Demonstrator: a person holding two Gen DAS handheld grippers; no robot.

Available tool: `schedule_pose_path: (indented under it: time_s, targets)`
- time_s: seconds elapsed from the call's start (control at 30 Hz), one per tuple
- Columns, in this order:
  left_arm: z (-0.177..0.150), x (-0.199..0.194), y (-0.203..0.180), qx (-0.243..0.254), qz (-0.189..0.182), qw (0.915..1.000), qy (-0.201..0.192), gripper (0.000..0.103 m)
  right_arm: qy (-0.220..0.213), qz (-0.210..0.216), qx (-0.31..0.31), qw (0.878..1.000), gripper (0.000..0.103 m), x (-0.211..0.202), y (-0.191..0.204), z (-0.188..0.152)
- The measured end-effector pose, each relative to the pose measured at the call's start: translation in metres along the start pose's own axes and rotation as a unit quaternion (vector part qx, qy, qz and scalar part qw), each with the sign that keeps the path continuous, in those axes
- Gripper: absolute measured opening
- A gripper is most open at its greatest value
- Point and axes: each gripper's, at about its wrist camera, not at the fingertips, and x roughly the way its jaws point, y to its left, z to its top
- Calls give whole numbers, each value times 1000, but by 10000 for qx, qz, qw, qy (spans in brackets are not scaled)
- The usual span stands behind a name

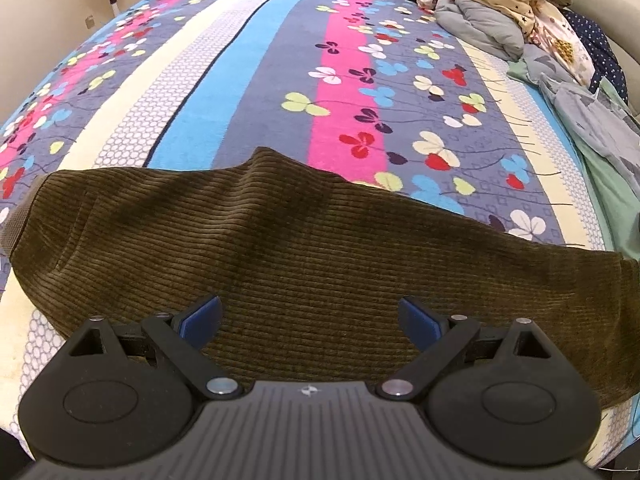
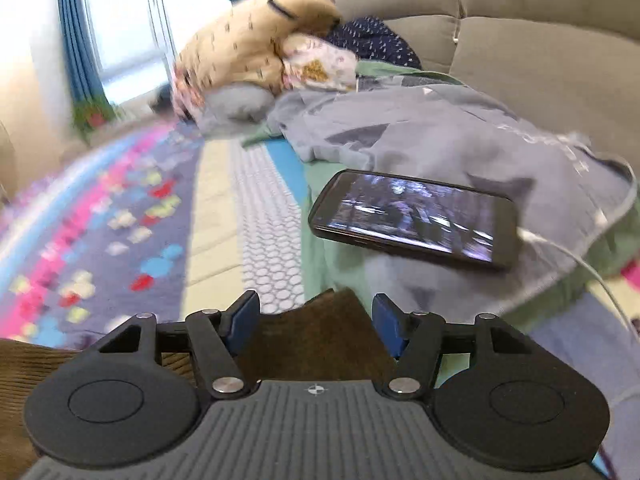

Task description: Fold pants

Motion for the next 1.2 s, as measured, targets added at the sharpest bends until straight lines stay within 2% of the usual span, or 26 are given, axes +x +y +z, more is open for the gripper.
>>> schedule_pose_path:
  time_s: [0.17, 0.2, 0.23, 0.27, 0.3, 0.33, 0.37, 0.43, 0.47, 0.63, 0.73, 0.8, 0.87, 0.93, 0.97, 1.03, 1.07, 1.1, 1.13, 1.2]
  targets:
    - [-3, 8, 7, 0, 63, 9999, 97, 100, 276, -697, 620, 9953, 61, 37, 3, -8]
    - [-3, 12, 9, -17, 66, 9999, 146, 100, 346, -723, 656, 9946, 63, 44, -1, -15]
    - [-4, 14, 10, -35, 64, 9998, 190, 100, 419, -701, 671, 9944, 71, 52, -3, -18]
    - [-5, 16, 11, -52, 59, 9997, 226, 100, 443, -575, 647, 9953, 75, 57, -5, -20]
    - [-5, 17, 13, -53, 53, 9997, 236, 100, 396, -508, 567, 9963, 71, 58, -7, -20]
    - [-6, 19, 14, -43, 58, 9997, 237, 100, 362, -481, 464, 9971, 56, 54, -8, -19]
    - [-7, 21, 15, -28, 82, 9997, 241, 100, 363, -463, 385, 9975, 48, 48, -13, -18]
    - [-8, 27, 17, -57, 115, 9995, 291, 100, 242, -266, 399, 9986, 13, 30, -23, -19]
    - [-9, 31, 18, -97, 115, 9993, 340, 100, 120, -195, 391, 9990, 8, 19, -27, -20]
    - [-12, 48, 15, -74, 165, 9986, 505, 100, -619, 29, -141, 9980, 8, -24, -22, -16]
    - [-13, 53, 10, -12, 180, 9983, 553, 100, -1093, 443, -556, 9915, 8, -25, -10, -9]
    - [-13, 54, 8, 30, 214, 9984, 531, 100, -1284, 376, -890, 9870, 8, -19, 0, 0]
    - [-11, 56, 8, 40, 251, 9982, 536, 100, -1057, 22, -953, 9898, 8, 3, 2, 8]
    - [-9, 57, 8, 11, 262, 9982, 548, 100, -401, -209, -605, 9971, 8, 28, -10, 9]
    - [-8, 57, 9, 4, 262, 9982, 541, 100, -243, -206, -470, 9984, 8, 32, -17, 4]
    - [-7, 58, 7, 50, 253, 9983, 519, 101, -347, -52, -435, 9984, 7, 19, -23, -7]
    - [-7, 60, 5, 99, 249, 9983, 520, 101, -359, 5, -500, 9981, 10, 10, -24, -13]
    - [-6, 62, 2, 147, 247, 9982, 529, 101, -362, 66, -527, 9979, 23, 3, -26, -17]
    - [-6, 64, -1, 179, 244, 9980, 548, 101, -363, 96, -498, 9981, 54, -6, -30, -22]
    - [-7, 66, -8, 196, 180, 9980, 569, 101, -398, 278, -198, 9986, 79, -30, -43, -28]
